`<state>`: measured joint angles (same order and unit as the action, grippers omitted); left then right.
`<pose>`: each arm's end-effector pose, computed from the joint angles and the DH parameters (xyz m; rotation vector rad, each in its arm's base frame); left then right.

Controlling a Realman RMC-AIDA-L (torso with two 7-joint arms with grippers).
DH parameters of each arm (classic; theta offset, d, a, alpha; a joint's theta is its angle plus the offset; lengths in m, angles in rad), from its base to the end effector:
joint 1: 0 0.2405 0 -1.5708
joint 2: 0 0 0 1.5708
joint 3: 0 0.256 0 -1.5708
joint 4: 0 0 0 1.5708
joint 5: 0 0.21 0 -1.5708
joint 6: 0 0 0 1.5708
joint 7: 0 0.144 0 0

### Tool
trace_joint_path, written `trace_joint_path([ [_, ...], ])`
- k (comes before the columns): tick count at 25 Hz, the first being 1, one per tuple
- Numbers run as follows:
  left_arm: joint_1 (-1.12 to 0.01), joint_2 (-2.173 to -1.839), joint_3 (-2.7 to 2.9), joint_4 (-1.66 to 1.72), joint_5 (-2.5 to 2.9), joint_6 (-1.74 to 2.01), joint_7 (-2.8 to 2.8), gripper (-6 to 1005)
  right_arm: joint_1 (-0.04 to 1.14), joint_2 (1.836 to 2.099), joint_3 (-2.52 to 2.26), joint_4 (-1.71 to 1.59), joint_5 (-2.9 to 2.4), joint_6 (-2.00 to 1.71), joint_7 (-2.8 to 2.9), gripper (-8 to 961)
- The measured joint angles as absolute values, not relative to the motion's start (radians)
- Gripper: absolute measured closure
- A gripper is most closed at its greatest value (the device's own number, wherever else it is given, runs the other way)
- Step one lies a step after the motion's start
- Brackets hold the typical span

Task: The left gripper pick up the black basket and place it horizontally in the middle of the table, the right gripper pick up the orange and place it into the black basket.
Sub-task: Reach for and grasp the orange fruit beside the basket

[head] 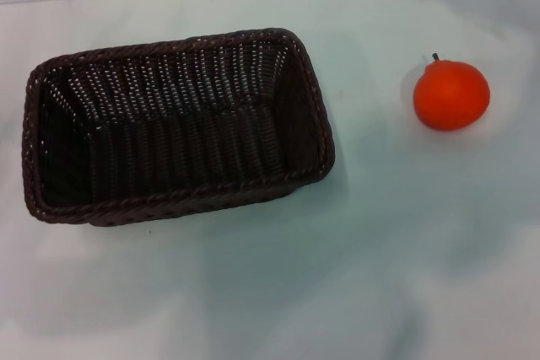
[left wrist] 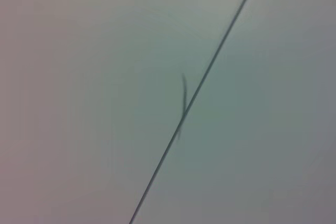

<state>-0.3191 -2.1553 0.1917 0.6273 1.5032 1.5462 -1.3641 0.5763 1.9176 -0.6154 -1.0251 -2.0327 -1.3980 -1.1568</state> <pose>-0.3371 0.2866 0.0932 -1.6442 -0.8192 -1.2769 0.2494 0.4013 0.1537 -0.9147 -2.3810 -0.8871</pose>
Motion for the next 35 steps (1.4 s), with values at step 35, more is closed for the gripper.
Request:
trace_joint_path([
  [35,-0.368,-2.148,0.195,0.593,1.489,1.537,-1.356,295,0.718,1.921,-0.742,-0.753,-2.538,-1.381,-1.105,235],
])
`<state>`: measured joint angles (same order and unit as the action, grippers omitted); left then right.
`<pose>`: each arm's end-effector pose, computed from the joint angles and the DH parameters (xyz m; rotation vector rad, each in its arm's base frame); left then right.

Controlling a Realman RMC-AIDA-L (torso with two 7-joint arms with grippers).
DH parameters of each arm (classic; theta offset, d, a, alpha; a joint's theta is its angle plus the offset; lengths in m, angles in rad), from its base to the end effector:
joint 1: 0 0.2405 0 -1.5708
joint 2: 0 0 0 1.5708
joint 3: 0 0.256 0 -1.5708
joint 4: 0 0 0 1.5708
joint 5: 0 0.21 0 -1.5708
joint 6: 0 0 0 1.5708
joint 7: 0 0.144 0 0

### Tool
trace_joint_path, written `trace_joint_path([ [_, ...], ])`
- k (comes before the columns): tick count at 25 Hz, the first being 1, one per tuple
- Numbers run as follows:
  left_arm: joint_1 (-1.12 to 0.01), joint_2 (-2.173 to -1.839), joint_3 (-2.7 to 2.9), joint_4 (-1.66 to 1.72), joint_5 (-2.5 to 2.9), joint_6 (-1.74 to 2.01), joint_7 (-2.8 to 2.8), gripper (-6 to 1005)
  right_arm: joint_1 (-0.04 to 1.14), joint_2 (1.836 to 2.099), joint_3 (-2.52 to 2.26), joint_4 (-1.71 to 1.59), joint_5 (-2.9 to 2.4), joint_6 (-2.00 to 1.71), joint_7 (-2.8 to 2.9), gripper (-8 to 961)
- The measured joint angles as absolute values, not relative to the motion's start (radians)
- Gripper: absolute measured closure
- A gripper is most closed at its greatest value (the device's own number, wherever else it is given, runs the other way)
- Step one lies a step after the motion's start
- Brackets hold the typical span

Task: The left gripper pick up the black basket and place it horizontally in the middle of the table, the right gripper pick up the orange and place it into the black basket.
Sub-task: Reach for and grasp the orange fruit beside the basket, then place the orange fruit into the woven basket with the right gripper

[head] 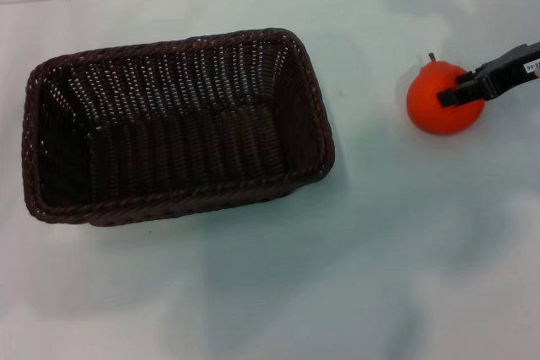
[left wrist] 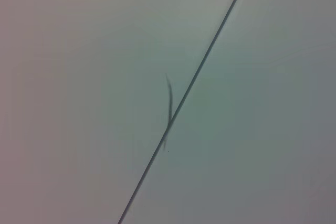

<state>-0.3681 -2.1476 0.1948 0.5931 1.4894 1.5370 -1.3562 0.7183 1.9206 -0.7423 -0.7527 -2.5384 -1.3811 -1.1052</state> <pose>-0.3254 0.3033 0.0908 -1.6544 -0.8033 -1.3217 0.2873 0.3989 0.0686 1.2004 2.7389 0.6369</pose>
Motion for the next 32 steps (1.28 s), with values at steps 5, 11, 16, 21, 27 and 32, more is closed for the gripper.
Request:
trace_joint_path([
  [5,-0.368,-2.148,0.196,0.592,1.489,1.537,-1.356,295,0.718,1.920,-0.742,-0.752,-2.538,-1.381,-1.106,448],
  [11,-0.370,-2.147,0.193,0.592,1.489,1.537,-1.368,295,0.718,1.921,-0.742,-0.752,-2.539,-1.381,-1.108,737],
  [16,-0.370,-2.146,0.192,0.592,1.490,1.537,-1.371,295,0.718,1.921,-0.739,-0.751,-2.539,-1.377,-1.116,866],
  [21,-0.371,-2.146,0.192,0.591,1.489,1.537,-1.371,295,0.718,1.921,-0.734,-0.750,-2.536,-1.371,-1.118,895],
  [27,-0.371,-2.146,0.192,0.590,1.490,1.537,-1.371,295,0.699,1.915,-0.679,-0.737,-2.430,-1.372,-1.165,900],
  [32,-0.369,-2.146,0.192,0.590,1.490,1.537,-1.378,295,0.676,1.912,-0.634,-0.722,-2.282,-1.378,-1.222,901],
])
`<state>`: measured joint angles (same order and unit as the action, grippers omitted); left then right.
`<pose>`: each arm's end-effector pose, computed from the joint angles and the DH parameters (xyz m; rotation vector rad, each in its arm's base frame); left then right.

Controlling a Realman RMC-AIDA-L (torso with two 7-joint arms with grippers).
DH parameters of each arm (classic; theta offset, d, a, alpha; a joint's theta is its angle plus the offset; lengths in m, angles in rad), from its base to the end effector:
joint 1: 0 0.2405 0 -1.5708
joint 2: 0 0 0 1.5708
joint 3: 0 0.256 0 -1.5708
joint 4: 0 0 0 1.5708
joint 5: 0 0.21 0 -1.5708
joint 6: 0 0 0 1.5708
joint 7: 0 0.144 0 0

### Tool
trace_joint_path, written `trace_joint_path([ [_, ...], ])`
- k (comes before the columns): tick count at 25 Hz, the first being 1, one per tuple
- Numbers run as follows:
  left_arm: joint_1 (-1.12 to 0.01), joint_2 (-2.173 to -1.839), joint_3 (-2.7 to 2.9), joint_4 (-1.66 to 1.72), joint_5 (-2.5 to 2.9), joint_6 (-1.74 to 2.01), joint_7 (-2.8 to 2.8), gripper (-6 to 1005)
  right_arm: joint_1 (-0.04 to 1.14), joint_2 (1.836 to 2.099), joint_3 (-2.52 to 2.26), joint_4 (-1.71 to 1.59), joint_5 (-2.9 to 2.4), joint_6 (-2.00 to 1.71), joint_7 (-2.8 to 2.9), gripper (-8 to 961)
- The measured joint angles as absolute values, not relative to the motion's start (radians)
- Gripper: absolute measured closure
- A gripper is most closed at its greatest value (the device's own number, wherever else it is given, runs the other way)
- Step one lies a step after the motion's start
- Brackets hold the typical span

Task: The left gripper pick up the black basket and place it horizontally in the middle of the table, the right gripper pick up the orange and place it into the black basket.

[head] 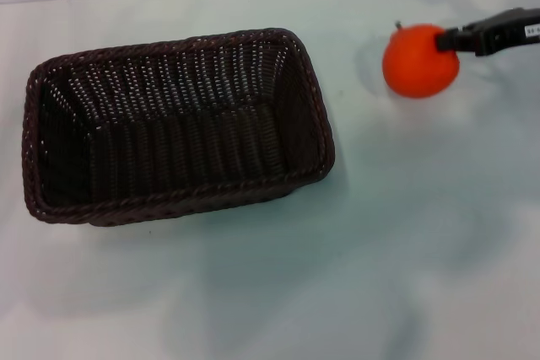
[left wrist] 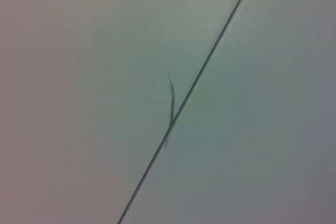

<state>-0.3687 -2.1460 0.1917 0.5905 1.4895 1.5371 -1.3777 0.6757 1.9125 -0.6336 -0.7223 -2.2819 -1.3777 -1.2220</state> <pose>-0.3259 0.3033 0.0913 -1.6469 -0.8238 -1.3375 0.2795 0.4013 0.0816 -1.1353 -2.6119 -0.6684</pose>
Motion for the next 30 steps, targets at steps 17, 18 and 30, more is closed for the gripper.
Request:
trace_joint_path([
  [17,-0.356,-2.144,0.188,0.590,1.490,1.537,-1.379,296,0.796,2.046,-0.762,-0.711,-1.883,-1.494,-1.362,901],
  [18,-0.355,-2.144,0.185,0.591,1.490,1.537,-1.377,296,0.810,2.056,-0.784,-0.706,-1.884,-1.485,-1.368,901],
  [30,-0.348,-2.146,0.166,0.591,1.490,1.541,-1.376,296,0.819,2.078,-0.881,-0.662,-1.849,-1.447,-1.425,730],
])
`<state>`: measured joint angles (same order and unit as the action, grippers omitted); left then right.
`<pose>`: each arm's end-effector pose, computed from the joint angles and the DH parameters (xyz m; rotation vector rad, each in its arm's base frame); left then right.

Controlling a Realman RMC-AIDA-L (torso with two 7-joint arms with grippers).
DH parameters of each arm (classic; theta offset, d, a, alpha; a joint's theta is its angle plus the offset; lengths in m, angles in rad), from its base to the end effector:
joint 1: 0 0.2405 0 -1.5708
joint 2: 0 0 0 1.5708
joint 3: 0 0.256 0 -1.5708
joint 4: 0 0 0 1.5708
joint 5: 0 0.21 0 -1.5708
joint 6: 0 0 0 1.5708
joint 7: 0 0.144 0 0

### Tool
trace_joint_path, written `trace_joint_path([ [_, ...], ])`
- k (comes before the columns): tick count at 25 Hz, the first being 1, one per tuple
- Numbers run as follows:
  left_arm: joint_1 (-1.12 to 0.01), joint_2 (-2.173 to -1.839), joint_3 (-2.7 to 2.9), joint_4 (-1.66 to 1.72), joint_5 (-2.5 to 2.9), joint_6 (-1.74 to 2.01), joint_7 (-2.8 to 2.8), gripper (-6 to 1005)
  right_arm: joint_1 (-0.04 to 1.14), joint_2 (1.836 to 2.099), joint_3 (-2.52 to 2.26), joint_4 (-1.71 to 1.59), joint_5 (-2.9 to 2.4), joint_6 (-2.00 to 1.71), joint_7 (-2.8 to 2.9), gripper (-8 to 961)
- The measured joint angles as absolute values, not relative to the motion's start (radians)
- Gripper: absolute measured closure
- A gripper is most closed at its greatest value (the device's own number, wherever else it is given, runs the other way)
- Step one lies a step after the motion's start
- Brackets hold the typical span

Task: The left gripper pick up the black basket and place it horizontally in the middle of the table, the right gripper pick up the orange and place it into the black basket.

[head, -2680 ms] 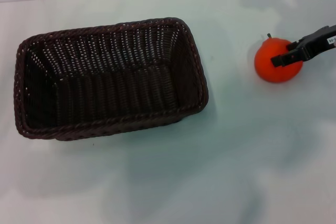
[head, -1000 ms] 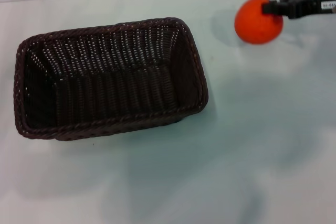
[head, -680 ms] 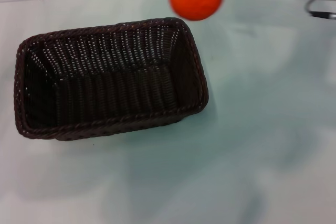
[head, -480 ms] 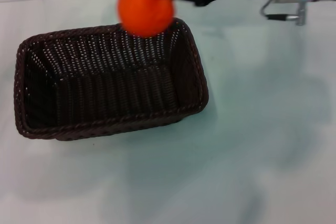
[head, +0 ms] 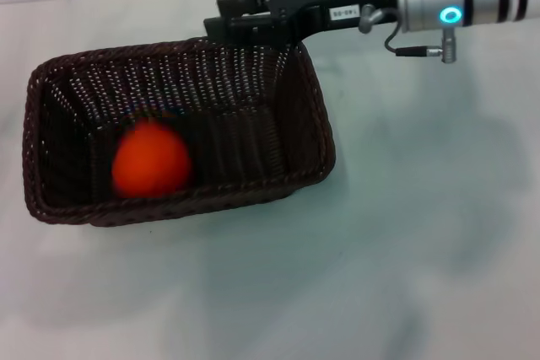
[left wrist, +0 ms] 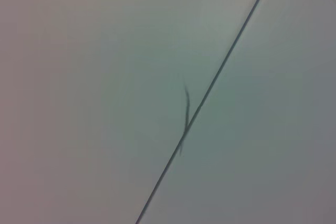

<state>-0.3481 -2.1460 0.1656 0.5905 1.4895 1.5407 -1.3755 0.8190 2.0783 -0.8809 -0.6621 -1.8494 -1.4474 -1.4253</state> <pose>-0.3347 0.2946 0.0949 -1.6082 -0.8326 -1.3259 0.1370 0.3977 -0.0149 -0.5778 -2.5279 -0.1471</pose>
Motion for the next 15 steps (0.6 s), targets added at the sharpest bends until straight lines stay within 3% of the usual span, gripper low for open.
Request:
trace_joint_path([
  [1,-0.348,-2.146,0.166,0.591,1.489,1.542,-1.375,296,0.803,2.078,-0.874,-0.664,-1.823,-1.445,-1.448,696],
  [3,-0.348,-2.147,0.166,0.591,1.489,1.543,-1.374,296,0.763,2.078,-0.853,-0.664,-1.754,-1.434,-1.515,444],
  [9,-0.350,-2.151,0.165,0.590,1.484,1.542,-1.351,296,0.622,2.082,-0.773,-0.573,-1.436,-1.372,-1.850,199],
  [15,-0.349,-2.155,0.164,0.563,1.460,1.547,-1.297,296,0.565,2.085,-0.700,-0.404,-1.164,-1.347,-2.194,159],
])
